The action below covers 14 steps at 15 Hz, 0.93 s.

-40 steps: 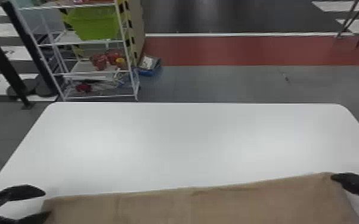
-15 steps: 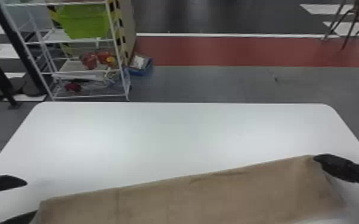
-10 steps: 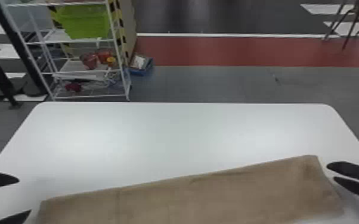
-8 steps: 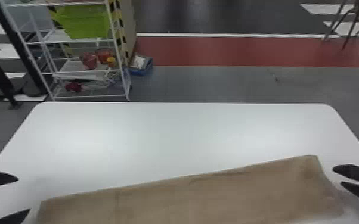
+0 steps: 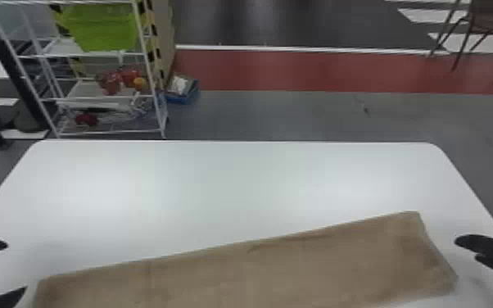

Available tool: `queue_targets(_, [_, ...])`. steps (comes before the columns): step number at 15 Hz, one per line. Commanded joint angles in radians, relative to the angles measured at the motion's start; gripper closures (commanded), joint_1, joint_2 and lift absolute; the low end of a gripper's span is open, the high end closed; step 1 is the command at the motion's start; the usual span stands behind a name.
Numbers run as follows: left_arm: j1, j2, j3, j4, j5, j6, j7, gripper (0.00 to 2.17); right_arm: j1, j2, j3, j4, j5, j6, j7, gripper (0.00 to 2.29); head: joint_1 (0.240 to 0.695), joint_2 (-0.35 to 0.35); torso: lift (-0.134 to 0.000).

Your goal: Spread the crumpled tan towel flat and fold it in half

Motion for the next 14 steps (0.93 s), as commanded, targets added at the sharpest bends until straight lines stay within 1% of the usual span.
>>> queue_targets(1, [0.0,0.002,-0.001,0.001,0.0,0.0,0.0,0.08,-0.042,-0.018,0.055,0.037,0.077,0.03,-0.002,0.26,0.695,-0.036,-0.123])
queue_targets(4, [0.0,0.002,-0.001,0.001,0.0,0.0,0.0,0.08,-0.095,-0.02,0.111,0.083,0.116,0.03,-0.005,0.32,0.695,-0.042,-0.123])
queue_targets(7, [0.002,0.008,0.001,0.009,0.0,0.0,-0.002,0.09,-0.117,-0.02,0.153,0.095,0.133,0.042,-0.004,0.37,0.695,-0.025,-0.123])
queue_targets(9, [0.002,0.01,0.001,0.012,0.0,0.0,0.0,0.09,-0.118,-0.022,0.165,0.095,0.142,0.048,-0.001,0.5,0.695,-0.012,-0.123])
queue_targets(10, [0.002,0.01,0.001,0.015,0.0,0.0,0.002,0.09,-0.118,-0.023,0.167,0.094,0.143,0.051,0.002,0.6,0.695,-0.007,-0.123])
queue_targets(12, [0.002,0.011,0.001,0.016,0.0,0.0,0.002,0.1,-0.117,-0.028,0.167,0.088,0.143,0.057,0.005,0.94,0.695,-0.002,-0.123])
queue_targets(14, [0.0,0.011,0.001,0.019,-0.003,-0.003,0.002,0.1,-0.111,-0.035,0.162,0.085,0.145,0.06,0.007,1.23,0.695,-0.002,-0.123])
